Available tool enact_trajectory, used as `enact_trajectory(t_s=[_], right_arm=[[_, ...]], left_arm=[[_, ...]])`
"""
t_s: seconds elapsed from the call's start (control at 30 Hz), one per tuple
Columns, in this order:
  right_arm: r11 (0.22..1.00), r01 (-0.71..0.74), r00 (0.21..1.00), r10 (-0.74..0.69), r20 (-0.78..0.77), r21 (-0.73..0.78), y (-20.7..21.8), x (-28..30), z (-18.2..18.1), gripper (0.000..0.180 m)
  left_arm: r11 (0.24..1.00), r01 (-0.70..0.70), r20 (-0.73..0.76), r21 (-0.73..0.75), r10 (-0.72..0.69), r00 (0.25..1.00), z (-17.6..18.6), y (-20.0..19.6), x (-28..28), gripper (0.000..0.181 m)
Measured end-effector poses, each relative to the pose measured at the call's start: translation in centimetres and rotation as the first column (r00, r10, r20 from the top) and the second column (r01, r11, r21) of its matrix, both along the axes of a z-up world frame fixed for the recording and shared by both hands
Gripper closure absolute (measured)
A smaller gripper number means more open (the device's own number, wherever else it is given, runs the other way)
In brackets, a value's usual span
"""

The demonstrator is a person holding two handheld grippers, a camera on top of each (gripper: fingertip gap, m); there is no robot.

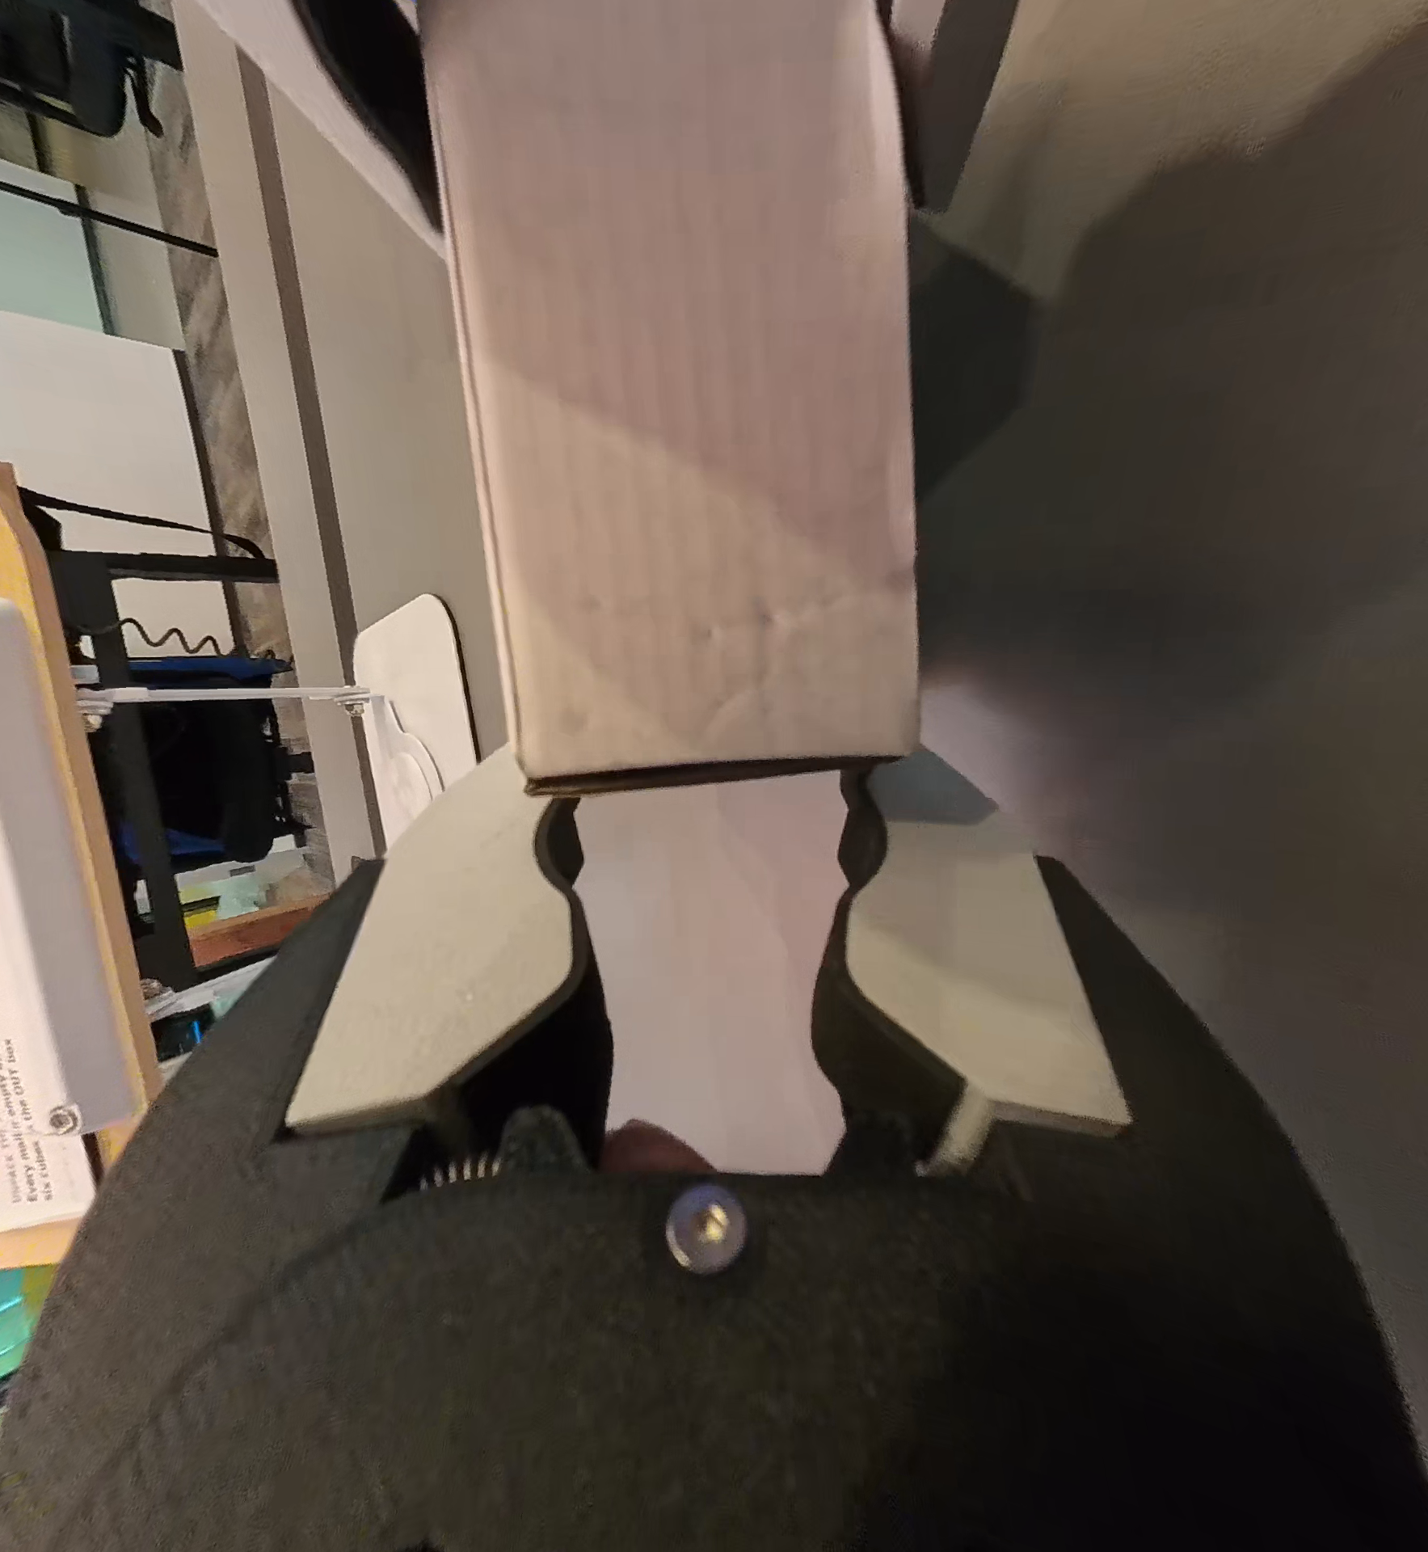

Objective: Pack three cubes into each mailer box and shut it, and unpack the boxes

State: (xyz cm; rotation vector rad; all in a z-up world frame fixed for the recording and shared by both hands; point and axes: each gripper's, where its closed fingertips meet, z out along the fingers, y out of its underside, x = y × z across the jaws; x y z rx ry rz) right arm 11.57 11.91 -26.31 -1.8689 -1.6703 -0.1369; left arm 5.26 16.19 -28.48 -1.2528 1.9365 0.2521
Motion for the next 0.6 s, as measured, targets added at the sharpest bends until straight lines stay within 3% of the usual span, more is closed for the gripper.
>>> enact_trajectory(t_s=[0.33,0.6], right_arm=[[0.978,-0.043,0.995,0.022,-0.101,-0.203,-0.3,0.0,0.6,0.115],[0.915,-0.07,0.979,-0.014,-0.206,-0.397,-1.2,-0.3,1.5,0.108]], left_arm=[[1.0,0.01,0.005,-0.006,-0.01,1.0,0.1,0.0,0.2,0.121],[0.999,0.022,0.004,0.023,-0.022,1.0,0.1,-0.1,0.1,0.121]])
